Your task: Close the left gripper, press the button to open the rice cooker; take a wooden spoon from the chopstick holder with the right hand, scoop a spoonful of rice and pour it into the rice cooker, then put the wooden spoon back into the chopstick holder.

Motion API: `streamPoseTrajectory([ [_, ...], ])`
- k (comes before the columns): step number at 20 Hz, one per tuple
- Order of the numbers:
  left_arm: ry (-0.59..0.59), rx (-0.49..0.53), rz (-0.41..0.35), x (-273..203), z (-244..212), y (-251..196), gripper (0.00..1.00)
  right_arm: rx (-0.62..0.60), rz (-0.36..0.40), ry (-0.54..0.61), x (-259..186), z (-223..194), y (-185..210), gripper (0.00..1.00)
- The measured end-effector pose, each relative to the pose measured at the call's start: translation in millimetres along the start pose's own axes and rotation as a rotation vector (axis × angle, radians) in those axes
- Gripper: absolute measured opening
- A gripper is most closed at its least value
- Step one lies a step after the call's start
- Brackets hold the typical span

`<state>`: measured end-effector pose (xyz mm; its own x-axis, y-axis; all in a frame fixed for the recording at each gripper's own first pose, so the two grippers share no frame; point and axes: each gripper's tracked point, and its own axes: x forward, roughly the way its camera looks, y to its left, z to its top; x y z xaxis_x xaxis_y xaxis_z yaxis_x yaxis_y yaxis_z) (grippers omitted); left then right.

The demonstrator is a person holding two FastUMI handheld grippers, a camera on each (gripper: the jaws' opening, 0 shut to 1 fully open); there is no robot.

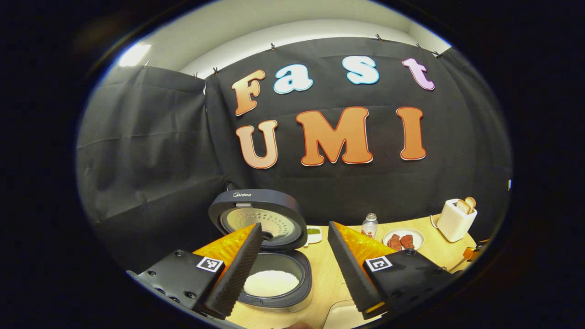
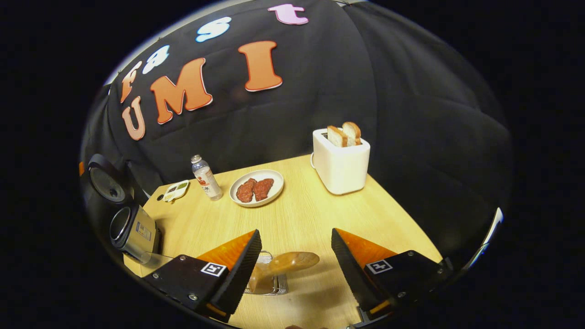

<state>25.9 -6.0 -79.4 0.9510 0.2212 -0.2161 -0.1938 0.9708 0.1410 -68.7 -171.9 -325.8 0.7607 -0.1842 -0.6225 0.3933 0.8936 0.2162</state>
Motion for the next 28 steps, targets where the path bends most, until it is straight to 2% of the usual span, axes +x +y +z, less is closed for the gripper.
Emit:
streamPoseTrajectory([
  [4,0.010,0.013,0.007,-4.7,-2.6,-0.1,0.94,0.100,0.036,0.022,12.6,-15.0,9.2,0.92],
  [6,0.011,0.023,0.005,-4.3,-3.6,0.2,0.94,0.144,0.056,0.019,19.4,-16.7,14.9,0.80],
  [7,0.010,0.029,0.006,-4.8,-2.7,2.1,0.94,0.170,0.063,0.025,19.8,-19.7,16.5,0.69],
  [8,0.008,0.033,0.005,-4.2,-2.1,2.6,0.94,0.189,0.056,0.031,22.0,-22.6,17.6,0.62],
  [9,0.007,0.037,0.003,-4.2,-1.1,2.0,0.94,0.209,0.060,0.028,22.9,-23.6,18.1,0.47],
  [10,0.006,0.042,0.001,-5.1,-0.5,2.0,1.00,0.235,0.059,0.019,21.2,-21.3,19.2,0.41],
  [11,0.005,0.045,-0.001,-4.7,-0.4,2.6,1.00,0.260,0.069,0.017,20.5,-21.6,22.5,0.31],
  [12,0.004,0.047,-0.007,-3.2,-1.7,2.2,1.00,0.284,0.081,0.016,17.2,-21.8,26.1,0.33],
  [14,0.000,0.052,-0.016,-2.9,-1.7,2.7,1.00,0.311,0.101,0.008,11.6,-23.8,33.5,0.29],
  [18,-0.002,0.051,-0.033,0.3,-2.9,4.1,0.99,0.295,0.097,-0.002,5.5,-25.3,41.8,0.26],
  [21,-0.011,0.045,-0.048,-0.6,-2.4,7.1,1.00,0.274,0.085,0.020,9.5,-21.7,48.0,0.20],
  [22,-0.017,0.045,-0.050,-1.5,-2.7,10.9,0.97,0.269,0.091,0.010,11.0,-15.0,51.0,0.19],
  [25,-0.031,0.037,-0.038,-1.5,-3.3,27.2,1.00,0.242,0.078,-0.014,4.2,3.4,52.3,0.17],
  [26,-0.034,0.028,-0.032,-1.5,-3.5,34.8,0.95,0.222,0.062,-0.031,1.8,13.0,52.8,0.12],
  [27,-0.035,0.018,-0.025,-0.8,-3.8,42.6,0.95,0.207,0.055,-0.047,-3.3,21.2,54.1,0.17],
  [28,-0.033,0.011,-0.017,0.6,-5.1,50.7,0.95,0.196,0.049,-0.063,-10.6,31.9,57.6,0.17],
])
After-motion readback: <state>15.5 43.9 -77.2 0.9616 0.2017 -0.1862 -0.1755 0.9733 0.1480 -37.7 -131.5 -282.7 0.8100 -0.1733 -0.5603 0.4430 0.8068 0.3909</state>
